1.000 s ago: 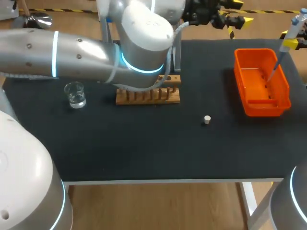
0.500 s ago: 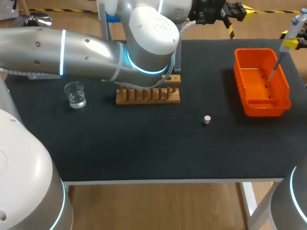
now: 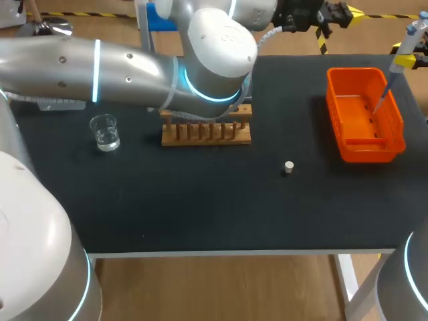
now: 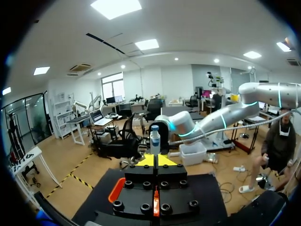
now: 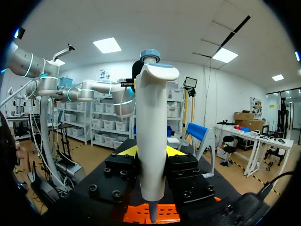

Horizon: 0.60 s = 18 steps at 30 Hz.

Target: Invert the test tube, pick up the pipette, mount the tip to pipette, aspirate from beaker and dispense into the tube, eject the tip, return the pipette, and cap with the stopper.

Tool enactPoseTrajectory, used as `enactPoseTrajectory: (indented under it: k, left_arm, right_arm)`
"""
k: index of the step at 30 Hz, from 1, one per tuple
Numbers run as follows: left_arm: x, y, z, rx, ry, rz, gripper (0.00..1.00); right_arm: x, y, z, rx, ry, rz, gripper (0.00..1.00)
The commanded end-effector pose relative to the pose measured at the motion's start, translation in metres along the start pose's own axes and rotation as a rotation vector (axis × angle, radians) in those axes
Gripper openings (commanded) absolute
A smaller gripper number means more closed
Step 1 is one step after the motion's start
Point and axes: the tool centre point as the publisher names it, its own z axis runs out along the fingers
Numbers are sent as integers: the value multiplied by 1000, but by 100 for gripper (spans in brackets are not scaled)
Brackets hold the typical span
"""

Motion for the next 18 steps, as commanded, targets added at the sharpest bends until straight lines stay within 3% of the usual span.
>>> enactPoseTrajectory:
  k: [1,10,18]
  left_arm:
    - [-2,-5,24,21,0,8,0]
    - [-3,-14,47,57,4,29,0]
    - [-3,-11,62,85,18,21,0]
  right_arm:
    - [0,1,-1,2,0,0,0]
    - [0,1,-1,2,0,0,0]
    - [0,1,-1,2,0,0,0]
